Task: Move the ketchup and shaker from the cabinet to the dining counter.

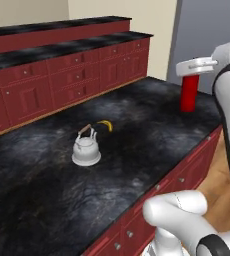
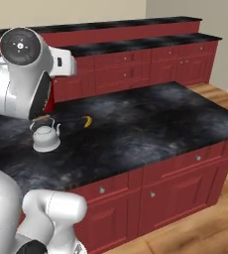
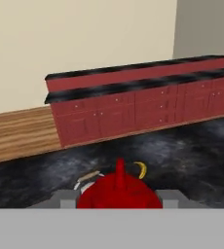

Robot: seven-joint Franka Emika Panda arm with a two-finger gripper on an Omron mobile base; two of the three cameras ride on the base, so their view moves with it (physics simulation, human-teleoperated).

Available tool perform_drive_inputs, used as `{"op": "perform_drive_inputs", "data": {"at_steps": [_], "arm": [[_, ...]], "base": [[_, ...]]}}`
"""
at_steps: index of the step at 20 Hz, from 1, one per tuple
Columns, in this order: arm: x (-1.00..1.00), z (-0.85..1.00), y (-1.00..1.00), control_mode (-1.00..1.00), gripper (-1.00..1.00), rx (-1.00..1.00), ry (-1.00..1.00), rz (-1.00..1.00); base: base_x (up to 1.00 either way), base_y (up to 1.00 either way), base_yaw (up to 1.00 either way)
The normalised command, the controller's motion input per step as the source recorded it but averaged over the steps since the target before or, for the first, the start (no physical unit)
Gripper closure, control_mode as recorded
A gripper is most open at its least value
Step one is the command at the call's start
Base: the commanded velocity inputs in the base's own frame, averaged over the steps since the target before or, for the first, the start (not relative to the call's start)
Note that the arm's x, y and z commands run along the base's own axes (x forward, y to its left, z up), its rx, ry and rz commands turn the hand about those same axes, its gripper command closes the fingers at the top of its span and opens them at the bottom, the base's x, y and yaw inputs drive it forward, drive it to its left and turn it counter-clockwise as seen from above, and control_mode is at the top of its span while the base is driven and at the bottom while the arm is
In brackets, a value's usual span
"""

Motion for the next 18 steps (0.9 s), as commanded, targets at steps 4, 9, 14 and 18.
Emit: {"op": "perform_drive_inputs", "data": {"at_steps": [4,9,14,18], "arm": [[0.96,-0.12,-0.3,-1.0,1.0,0.01,0.03,0.46],[1.0,-0.35,-0.22,-1.0,1.0,0.0,0.0,0.44],[0.92,-0.53,0.0,-1.0,1.0,0.0,-0.03,0.4],[0.89,-0.57,0.06,-1.0,1.0,0.0,-0.04,0.32]], "base": [[0.0,0.0,0.0],[0.0,0.0,0.0],[0.0,0.0,0.0],[0.0,0.0,0.0]]}}
